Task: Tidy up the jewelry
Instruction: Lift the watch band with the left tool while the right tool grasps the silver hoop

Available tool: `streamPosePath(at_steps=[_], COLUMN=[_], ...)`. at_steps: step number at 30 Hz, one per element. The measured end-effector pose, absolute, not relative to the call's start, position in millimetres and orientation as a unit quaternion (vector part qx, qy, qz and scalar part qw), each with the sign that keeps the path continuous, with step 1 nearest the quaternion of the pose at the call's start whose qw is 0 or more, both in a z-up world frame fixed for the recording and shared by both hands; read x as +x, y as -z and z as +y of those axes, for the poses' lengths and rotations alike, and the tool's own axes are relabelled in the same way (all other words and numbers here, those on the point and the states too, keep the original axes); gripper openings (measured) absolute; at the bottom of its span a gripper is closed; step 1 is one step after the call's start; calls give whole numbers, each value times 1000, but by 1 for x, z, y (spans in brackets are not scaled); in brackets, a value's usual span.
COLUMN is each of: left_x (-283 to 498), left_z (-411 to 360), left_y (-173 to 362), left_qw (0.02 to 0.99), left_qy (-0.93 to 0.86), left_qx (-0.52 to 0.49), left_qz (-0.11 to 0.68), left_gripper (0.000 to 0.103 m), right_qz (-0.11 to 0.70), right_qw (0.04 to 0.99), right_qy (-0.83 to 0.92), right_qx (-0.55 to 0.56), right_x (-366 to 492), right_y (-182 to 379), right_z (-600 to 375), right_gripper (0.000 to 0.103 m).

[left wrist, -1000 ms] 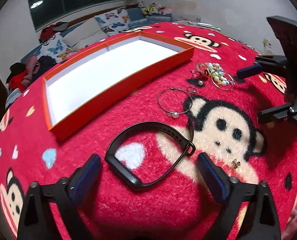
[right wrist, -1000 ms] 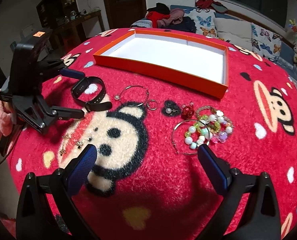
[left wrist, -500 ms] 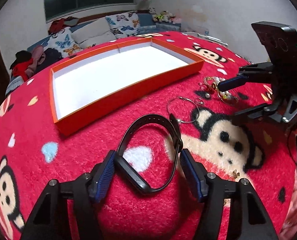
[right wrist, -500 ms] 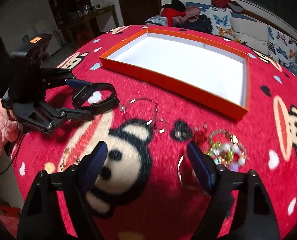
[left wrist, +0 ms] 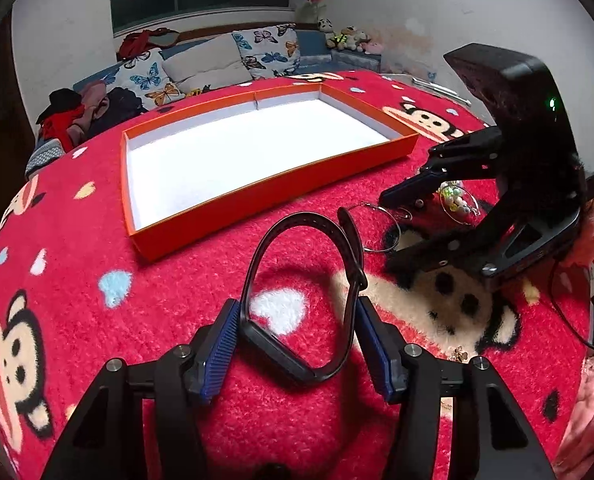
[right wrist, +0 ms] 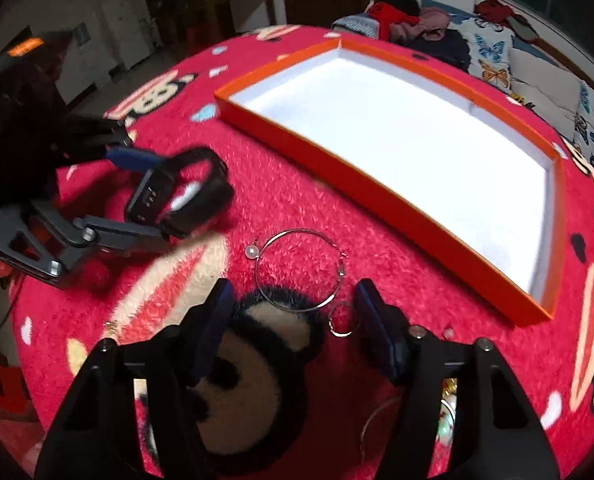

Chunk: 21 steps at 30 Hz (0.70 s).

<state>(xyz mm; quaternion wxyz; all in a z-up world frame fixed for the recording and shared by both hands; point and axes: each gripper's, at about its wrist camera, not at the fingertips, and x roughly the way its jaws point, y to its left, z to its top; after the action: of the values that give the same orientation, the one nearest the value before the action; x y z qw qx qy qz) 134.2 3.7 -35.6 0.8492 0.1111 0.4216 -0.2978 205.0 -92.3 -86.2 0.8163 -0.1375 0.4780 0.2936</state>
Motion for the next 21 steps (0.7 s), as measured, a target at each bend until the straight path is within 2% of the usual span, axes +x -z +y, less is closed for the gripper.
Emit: streamPosePath(at_steps=[9,13,21], left_x=[133,133,132], left_z=[11,15,21], left_y=[33,31,21], left_qw=[853,855,861], left_qy=[289,285,280], left_qx=[95,86,60], left_qz=[424,424,420], left_gripper=[59,59,58], right_qz=[472,470,461], right_qw=[816,817,827], right_qy=[-285,-284,-280], right_qx=[-173,-177,-159], right_x=[204,203,199], right_y=[85,82,75], right_z=[-86,-86,-87], right_gripper=[57,49,49])
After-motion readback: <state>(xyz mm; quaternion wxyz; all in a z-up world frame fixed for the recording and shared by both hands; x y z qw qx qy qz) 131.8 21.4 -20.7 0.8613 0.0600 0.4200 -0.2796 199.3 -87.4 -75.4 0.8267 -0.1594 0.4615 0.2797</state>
